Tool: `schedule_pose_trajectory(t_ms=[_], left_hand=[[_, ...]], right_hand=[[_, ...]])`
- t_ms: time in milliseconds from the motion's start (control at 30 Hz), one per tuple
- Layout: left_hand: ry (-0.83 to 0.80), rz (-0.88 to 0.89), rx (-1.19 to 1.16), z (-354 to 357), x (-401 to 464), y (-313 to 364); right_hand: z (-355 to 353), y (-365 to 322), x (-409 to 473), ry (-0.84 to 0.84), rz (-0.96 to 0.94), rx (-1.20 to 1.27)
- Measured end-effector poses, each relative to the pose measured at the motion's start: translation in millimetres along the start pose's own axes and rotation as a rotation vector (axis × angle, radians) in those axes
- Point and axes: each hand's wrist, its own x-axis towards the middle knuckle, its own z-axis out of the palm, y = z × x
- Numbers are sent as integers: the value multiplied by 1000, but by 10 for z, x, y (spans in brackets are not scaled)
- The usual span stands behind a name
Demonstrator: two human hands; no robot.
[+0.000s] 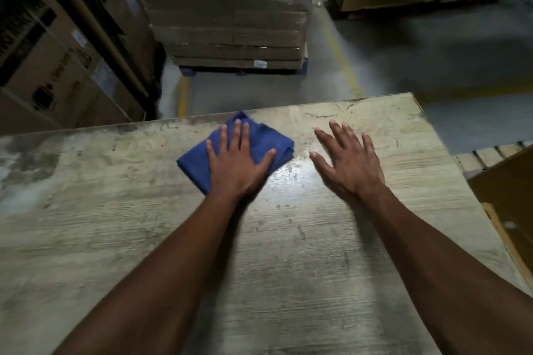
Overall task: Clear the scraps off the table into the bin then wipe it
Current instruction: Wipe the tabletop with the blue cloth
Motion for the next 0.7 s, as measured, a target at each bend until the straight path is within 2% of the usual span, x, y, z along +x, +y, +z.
schedule_pose_trajectory(t_ms=[133, 233, 333, 567, 700], left_hand=[[-8, 36, 33, 30, -826, -114], [-26, 52, 45, 3, -950, -179], [-18, 25, 32, -9, -688, -198], [4, -98, 20, -166, 535, -363], [-17, -65, 36, -150, 542, -378]], right_hand=[[-88, -349, 49, -9, 128, 90], [-48, -632, 51, 53, 204, 132], [95, -651, 42, 66, 211, 55], [159, -602, 61, 92, 199, 34], [145, -594, 55, 106, 202, 50]])
